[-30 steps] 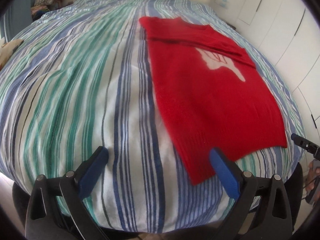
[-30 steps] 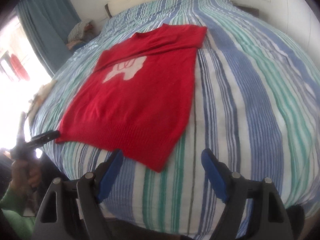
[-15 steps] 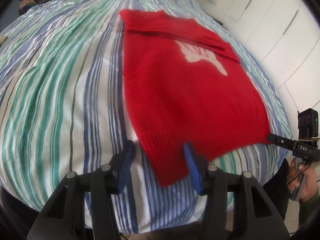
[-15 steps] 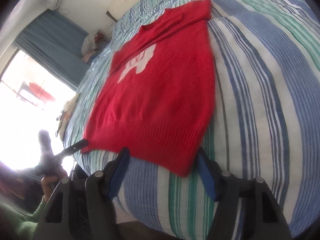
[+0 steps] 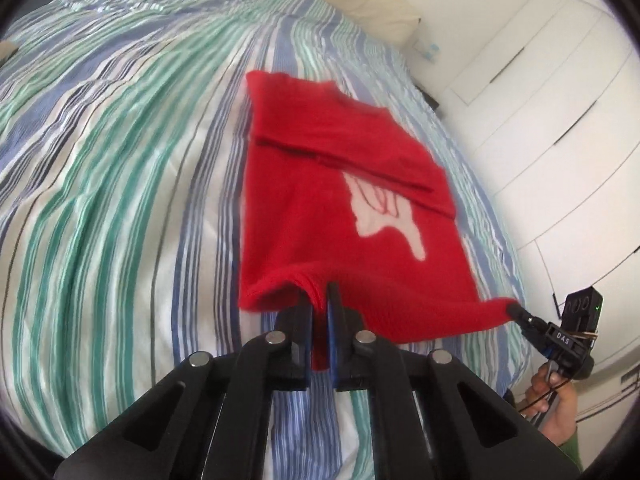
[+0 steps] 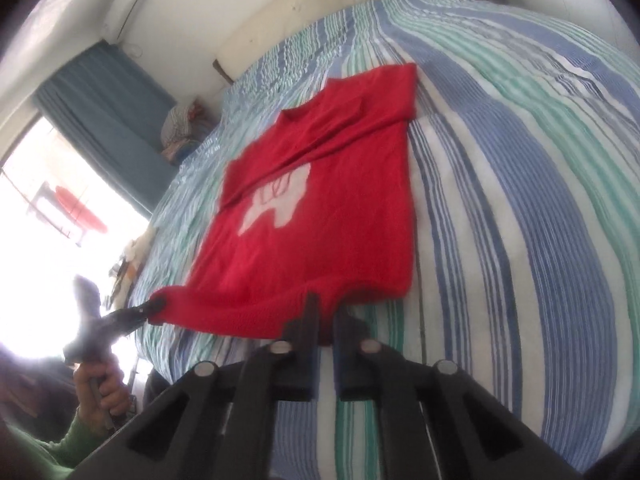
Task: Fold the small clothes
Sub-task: 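Grasp the sweater hem with both tools and fold it up over the collar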
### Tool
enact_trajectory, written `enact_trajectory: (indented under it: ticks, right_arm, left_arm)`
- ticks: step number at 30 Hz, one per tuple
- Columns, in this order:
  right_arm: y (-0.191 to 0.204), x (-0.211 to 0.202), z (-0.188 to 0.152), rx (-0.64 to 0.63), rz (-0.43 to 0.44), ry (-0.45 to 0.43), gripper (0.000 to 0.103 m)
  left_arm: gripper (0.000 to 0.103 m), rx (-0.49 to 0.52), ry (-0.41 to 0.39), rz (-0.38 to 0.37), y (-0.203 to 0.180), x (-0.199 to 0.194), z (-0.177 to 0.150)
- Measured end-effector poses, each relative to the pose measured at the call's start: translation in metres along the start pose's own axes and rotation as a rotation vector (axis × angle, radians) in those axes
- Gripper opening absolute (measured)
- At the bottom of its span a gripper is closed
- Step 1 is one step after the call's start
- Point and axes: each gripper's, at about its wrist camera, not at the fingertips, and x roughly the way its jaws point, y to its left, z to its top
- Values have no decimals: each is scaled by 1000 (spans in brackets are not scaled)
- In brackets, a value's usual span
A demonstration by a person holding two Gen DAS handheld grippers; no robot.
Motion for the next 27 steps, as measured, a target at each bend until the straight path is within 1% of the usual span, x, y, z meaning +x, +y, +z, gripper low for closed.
enact_trajectory:
  ticks: [2,4,6,9,11,14,15,16,17,18,19,20,21,22,24,26,27]
  right_arm:
    - [-4,6,29,15,11,-54,5]
    - [-6,18,62,4,4,-100,5]
    - [-9,34,97,-3,-4,-128,5]
    - [-14,66,154,-1,-18,-142,5]
    - [-18,90,193,4,-29,-130,5]
    - [-27,131,244,-2,-63,-105,5]
    - [-32,145,257,7,-70,-105,5]
    - [-37,159,270,15,-67,-96,5]
    - [-42,174,280,29,-66,-89,5]
    - [-48,186,288,52,-56,-94,8]
    - [-55,197,295,76,-53,-98,11]
    - [-58,204,298,95,-76,-106,23]
    - [-60,204,298,106,-97,-124,39]
    - [-60,202,298,107,-98,-140,44]
    - [-54,189,298,80,-80,-170,45]
    - [-41,172,292,-8,-78,-178,45]
    - [-31,166,287,-66,-77,-161,45]
  left_arm:
    - [4,-3,-25,12,1,15,31]
    - [4,-24,-36,23,1,35,64]
    - [4,-32,-51,40,-1,54,99]
    - [4,-4,-74,95,-12,86,150]
    - [4,13,-80,143,-17,110,179]
    - [4,0,-67,213,-15,151,217]
    - [4,1,-51,218,-13,165,227]
    - [8,1,-29,229,-12,180,236]
    - [13,-9,-11,268,-8,192,243]
    - [21,-31,1,308,-5,200,250]
    - [42,-60,2,342,1,203,255]
    - [53,-88,-12,347,6,200,258]
    - [70,-113,-40,341,11,193,260]
    - [76,-131,-72,329,14,184,261]
    - [79,-121,-116,284,15,167,259]
    - [81,-77,-123,243,9,154,247]
    - [87,-46,-105,205,3,154,241]
